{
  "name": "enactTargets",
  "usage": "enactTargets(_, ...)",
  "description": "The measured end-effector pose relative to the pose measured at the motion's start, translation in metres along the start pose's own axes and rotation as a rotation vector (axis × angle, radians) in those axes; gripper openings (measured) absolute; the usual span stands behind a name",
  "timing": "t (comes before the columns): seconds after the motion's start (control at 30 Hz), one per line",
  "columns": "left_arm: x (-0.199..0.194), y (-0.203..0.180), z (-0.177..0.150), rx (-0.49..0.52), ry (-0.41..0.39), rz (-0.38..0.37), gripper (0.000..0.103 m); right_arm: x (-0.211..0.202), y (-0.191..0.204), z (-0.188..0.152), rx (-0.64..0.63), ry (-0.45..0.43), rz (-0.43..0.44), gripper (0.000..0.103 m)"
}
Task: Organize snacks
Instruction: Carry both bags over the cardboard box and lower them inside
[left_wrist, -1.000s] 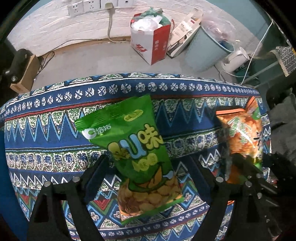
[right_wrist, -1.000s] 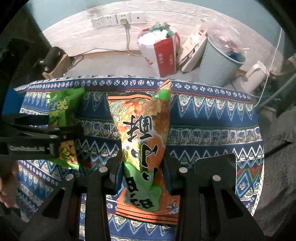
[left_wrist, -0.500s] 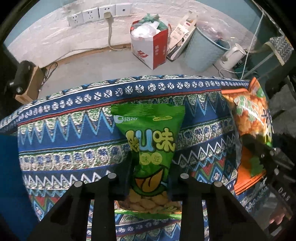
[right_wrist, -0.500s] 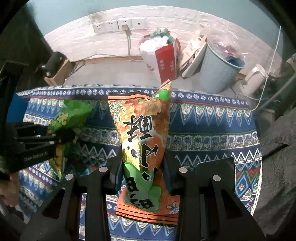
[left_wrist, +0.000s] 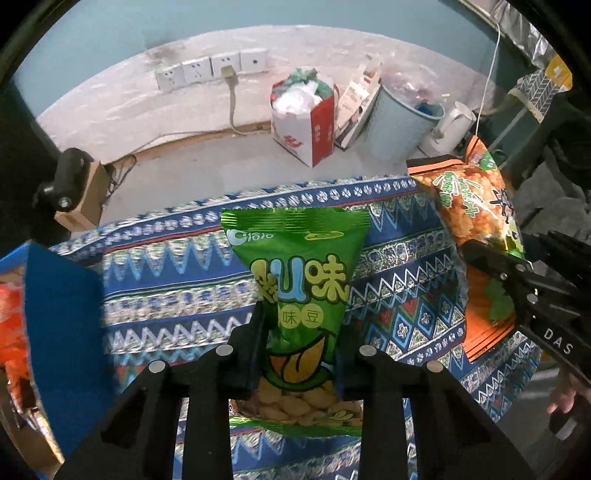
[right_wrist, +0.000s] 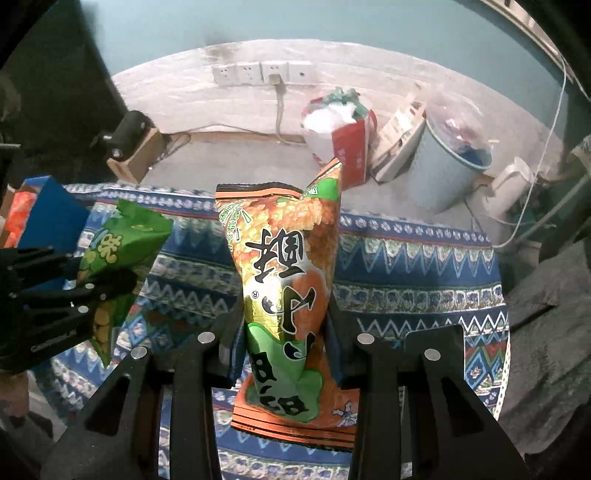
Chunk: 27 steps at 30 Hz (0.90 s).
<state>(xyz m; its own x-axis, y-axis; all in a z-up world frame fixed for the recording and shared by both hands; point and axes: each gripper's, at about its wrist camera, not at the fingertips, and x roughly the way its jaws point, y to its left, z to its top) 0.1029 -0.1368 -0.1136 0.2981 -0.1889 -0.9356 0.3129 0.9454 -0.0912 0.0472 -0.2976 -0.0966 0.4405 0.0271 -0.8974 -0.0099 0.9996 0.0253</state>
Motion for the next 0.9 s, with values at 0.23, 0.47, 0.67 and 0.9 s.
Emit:
enactTargets(0.23, -0.042, 0.017, -0.015, -0.004, -0.069, 0.019, 0.029, -0.025, 0.03, 0.006, -0.037, -0.041, 0.026, 0.034)
enactTargets(0.47, -0.08, 0.043, -0.033, -0.041, -0.121, 0.004, 0.029, -0.044, 0.072, 0.016, -0.081, -0.076, 0.084, 0.034)
enactTargets(0.67, -0.108, 0.07, -0.049, -0.078, -0.151, -0.008, 0.029, -0.054, 0.107, 0.022, -0.119, -0.091, 0.117, 0.034)
enactTargets(0.9, -0.128, 0.11, -0.074, -0.121, -0.167, -0.008, 0.029, -0.061, 0.144, 0.029, -0.155, -0.1, 0.168, 0.034)
